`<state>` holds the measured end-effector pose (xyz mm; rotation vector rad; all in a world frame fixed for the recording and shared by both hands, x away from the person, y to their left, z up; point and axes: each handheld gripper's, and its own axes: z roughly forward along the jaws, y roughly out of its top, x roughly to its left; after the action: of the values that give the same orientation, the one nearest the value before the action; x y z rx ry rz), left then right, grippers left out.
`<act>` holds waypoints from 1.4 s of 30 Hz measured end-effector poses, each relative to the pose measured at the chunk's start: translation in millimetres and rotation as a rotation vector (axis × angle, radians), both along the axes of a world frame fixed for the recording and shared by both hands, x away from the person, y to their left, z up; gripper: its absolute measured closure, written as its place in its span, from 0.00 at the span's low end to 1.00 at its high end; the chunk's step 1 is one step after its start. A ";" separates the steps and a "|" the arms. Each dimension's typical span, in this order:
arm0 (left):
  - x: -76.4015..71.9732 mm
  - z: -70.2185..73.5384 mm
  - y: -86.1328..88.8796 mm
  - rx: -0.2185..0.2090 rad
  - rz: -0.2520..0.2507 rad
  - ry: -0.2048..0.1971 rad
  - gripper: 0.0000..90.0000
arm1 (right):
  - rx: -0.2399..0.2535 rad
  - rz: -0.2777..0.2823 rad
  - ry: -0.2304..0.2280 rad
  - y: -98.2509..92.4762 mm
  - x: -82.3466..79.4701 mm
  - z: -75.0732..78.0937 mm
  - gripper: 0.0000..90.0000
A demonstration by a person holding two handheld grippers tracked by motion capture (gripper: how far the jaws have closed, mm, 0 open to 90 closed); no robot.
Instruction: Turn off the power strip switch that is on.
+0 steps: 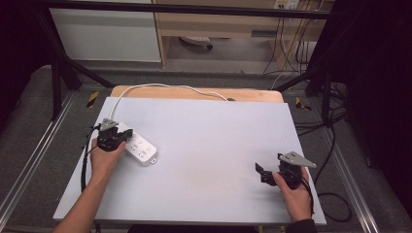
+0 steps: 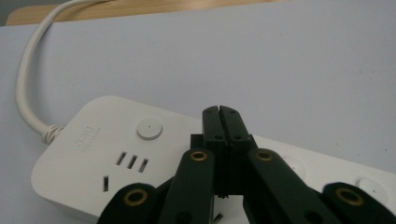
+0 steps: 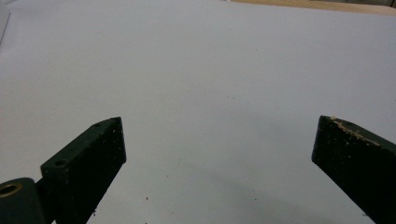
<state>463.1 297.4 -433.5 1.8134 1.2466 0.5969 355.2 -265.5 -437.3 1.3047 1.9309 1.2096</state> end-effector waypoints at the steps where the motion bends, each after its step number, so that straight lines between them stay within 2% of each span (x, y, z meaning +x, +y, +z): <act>1: 0.1 0.0 -0.1 0.003 -0.002 0.000 1.00 | 0.000 -0.001 0.001 -0.1 0.0 -0.1 0.04; 20: 1.3 -2.2 -2.1 0.035 -0.004 -0.002 1.00 | 0.001 -0.002 0.002 -0.2 -0.3 0.3 0.04; 23: 1.3 -2.7 -2.0 0.052 -0.002 -0.007 1.00 | 0.002 -0.004 0.002 -0.1 -0.2 0.2 0.04; 35: 1.3 -4.1 -2.1 0.043 -0.001 -0.006 1.00 | 0.000 0.000 0.002 0.0 -0.3 0.3 0.04; 40: 1.0 -4.4 -7.5 0.076 -0.021 -0.023 1.00 | -0.001 0.000 0.002 0.1 0.0 -0.2 0.04; 42: 1.6 -4.8 -7.2 0.058 -0.013 -0.017 1.00 | 0.001 0.000 0.005 0.4 -0.2 -0.2 0.04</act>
<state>464.7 290.2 -438.3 1.8593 1.2166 0.6462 355.0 -265.1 -437.5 1.3103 1.9339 1.2086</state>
